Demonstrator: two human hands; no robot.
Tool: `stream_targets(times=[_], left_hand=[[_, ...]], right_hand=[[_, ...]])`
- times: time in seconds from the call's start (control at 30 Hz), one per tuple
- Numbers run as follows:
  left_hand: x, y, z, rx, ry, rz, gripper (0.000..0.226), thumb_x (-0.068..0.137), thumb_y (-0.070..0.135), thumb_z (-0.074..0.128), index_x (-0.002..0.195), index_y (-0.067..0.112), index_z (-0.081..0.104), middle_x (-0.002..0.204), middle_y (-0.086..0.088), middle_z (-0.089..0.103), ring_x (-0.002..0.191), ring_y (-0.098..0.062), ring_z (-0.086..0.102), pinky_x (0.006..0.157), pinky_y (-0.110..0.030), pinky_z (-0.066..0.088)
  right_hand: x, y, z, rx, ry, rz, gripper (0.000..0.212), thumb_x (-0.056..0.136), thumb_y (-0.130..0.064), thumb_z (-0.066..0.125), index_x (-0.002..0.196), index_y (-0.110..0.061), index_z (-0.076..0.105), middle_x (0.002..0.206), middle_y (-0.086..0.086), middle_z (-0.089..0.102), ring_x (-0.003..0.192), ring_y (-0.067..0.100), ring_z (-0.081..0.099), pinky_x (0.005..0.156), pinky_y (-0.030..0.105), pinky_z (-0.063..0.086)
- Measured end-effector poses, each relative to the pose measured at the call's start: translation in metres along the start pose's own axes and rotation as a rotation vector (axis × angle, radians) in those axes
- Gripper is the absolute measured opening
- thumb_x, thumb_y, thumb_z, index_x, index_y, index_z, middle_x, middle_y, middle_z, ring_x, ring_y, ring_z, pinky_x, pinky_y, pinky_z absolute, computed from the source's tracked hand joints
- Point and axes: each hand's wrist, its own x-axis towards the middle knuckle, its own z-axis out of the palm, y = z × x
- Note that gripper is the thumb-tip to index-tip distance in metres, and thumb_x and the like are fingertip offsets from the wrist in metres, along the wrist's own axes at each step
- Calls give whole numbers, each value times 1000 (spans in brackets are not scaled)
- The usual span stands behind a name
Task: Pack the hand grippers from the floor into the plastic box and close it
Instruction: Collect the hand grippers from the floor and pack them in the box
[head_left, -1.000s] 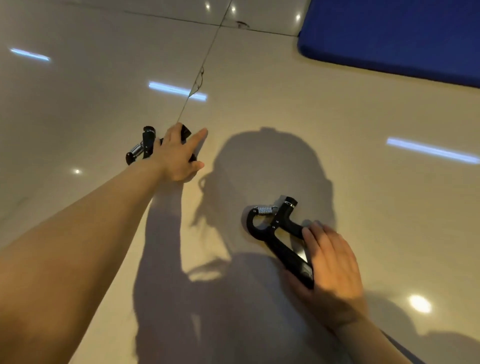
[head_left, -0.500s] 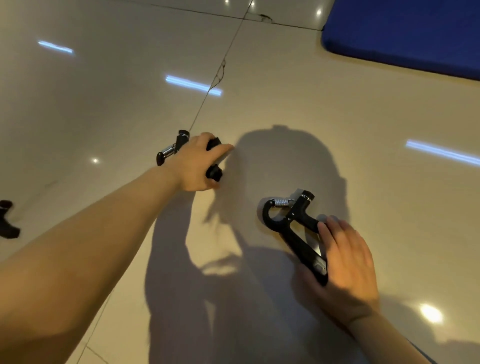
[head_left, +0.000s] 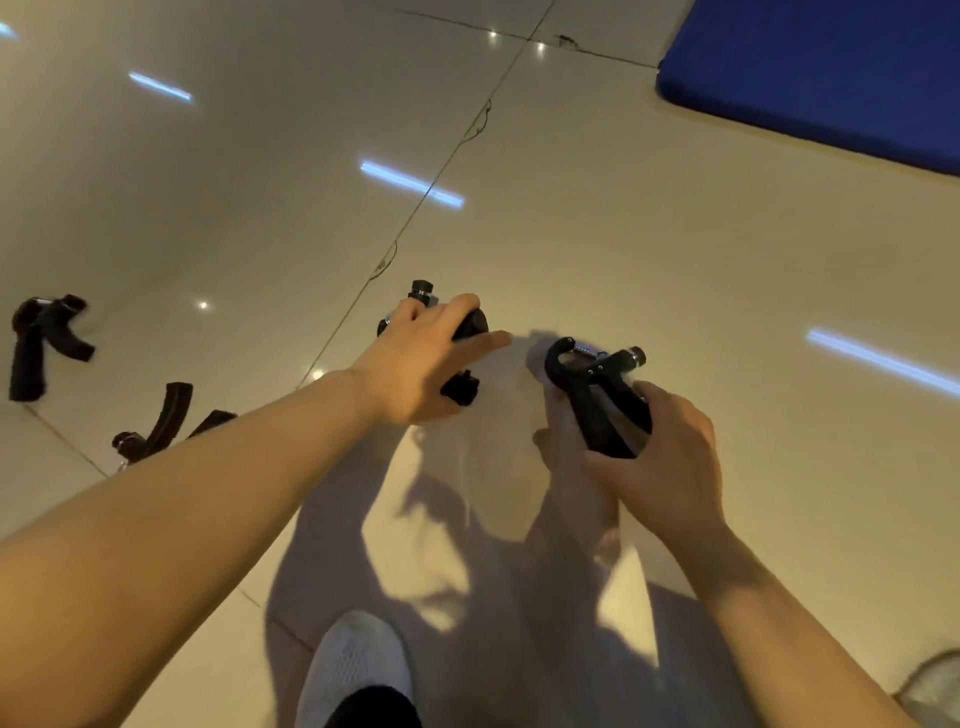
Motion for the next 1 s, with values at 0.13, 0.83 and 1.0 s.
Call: stream_targets(times=[0.13, 0.83, 1.0], left_hand=[[-43, 46, 2, 10, 55, 5, 73, 70, 38, 68, 138, 30, 40, 128, -14, 40, 97, -30, 53, 87, -43, 37], [-390, 314, -249, -198, 446, -22, 91, 69, 45, 75, 142, 48, 19, 143, 3, 17, 118, -30, 26, 96, -28, 25], [-473, 403, -279, -572, 841, -109, 90, 60, 44, 83, 137, 36, 38, 133, -1, 34, 112, -14, 37, 99, -36, 29]], right_hand=[[-61, 9, 4, 157, -42, 57, 81, 55, -36, 83, 127, -23, 47, 112, -7, 53, 99, 10, 47, 71, 19, 36], [-477, -55, -186, 40, 466, -273, 71, 62, -44, 80, 123, -33, 44, 113, -16, 44, 112, 11, 40, 92, 33, 27], [-599, -48, -254, -21, 627, -432, 68, 62, -48, 80, 119, -30, 48, 114, -13, 49, 107, 9, 41, 88, 31, 28]])
